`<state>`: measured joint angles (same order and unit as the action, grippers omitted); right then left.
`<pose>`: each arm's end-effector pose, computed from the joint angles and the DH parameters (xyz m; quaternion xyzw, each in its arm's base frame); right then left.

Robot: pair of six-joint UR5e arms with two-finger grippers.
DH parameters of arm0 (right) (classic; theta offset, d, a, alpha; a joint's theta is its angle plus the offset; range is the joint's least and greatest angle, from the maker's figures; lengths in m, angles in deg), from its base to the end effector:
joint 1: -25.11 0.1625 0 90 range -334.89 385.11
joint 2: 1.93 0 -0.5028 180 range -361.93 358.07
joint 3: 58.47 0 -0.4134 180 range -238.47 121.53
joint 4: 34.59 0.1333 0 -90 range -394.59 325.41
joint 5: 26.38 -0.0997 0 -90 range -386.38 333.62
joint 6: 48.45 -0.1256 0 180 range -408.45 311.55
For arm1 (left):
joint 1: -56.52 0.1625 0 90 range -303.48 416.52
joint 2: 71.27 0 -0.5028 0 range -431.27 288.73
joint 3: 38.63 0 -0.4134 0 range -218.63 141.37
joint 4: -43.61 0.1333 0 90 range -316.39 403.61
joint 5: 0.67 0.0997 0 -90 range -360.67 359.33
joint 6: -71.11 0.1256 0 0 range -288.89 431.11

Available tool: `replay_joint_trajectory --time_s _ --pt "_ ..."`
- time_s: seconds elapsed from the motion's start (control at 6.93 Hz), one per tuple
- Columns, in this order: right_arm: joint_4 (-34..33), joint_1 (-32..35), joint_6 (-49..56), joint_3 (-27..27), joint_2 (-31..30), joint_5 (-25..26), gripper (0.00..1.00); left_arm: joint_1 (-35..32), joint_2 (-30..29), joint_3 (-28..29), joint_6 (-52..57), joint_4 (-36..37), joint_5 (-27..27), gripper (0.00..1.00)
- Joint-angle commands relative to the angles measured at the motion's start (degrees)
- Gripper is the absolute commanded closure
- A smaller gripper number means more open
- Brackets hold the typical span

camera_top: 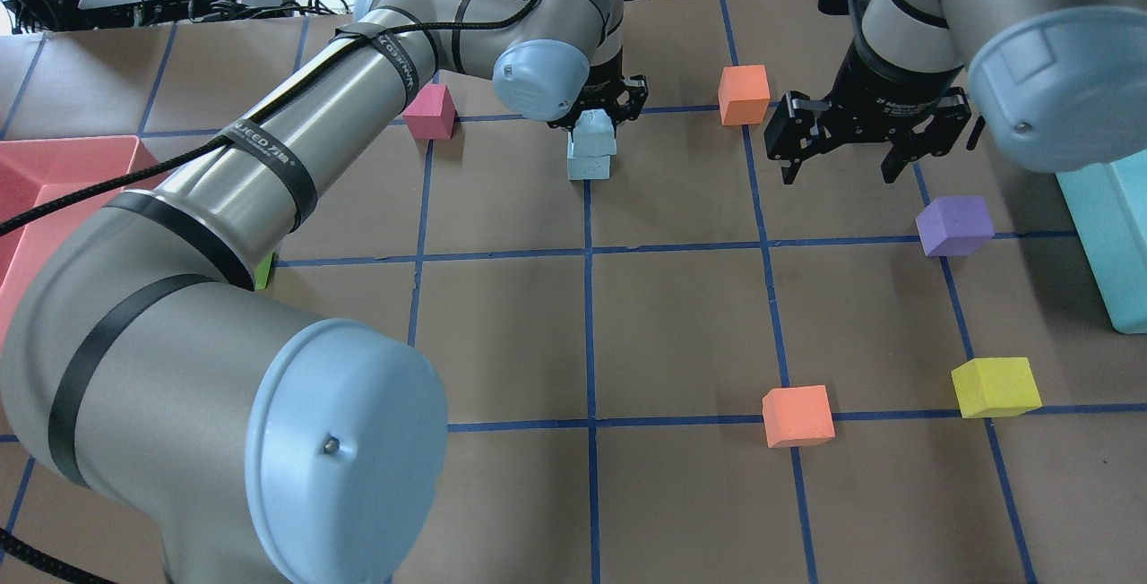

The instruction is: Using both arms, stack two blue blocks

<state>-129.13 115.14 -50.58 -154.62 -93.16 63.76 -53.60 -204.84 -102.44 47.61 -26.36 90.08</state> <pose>0.1333 -0.4999 0.5035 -0.0183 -0.9998 -0.0033 0.0013 -0.4148 -0.7495 0.2825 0.0296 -0.9993 0.0239 0.0025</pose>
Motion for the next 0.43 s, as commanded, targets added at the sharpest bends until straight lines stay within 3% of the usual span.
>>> replay_joint_trajectory --time_s 0.0,0.29 --pt "2.25 -0.03 -0.06 0.0 -1.84 -0.14 0.0 0.16 0.24 0.08 0.21 0.01 0.65 1.0" --pt "2.87 -0.03 0.02 0.0 -2.02 -0.75 0.0 0.69 -0.1 -0.26 0.74 0.71 1.18 1.0"
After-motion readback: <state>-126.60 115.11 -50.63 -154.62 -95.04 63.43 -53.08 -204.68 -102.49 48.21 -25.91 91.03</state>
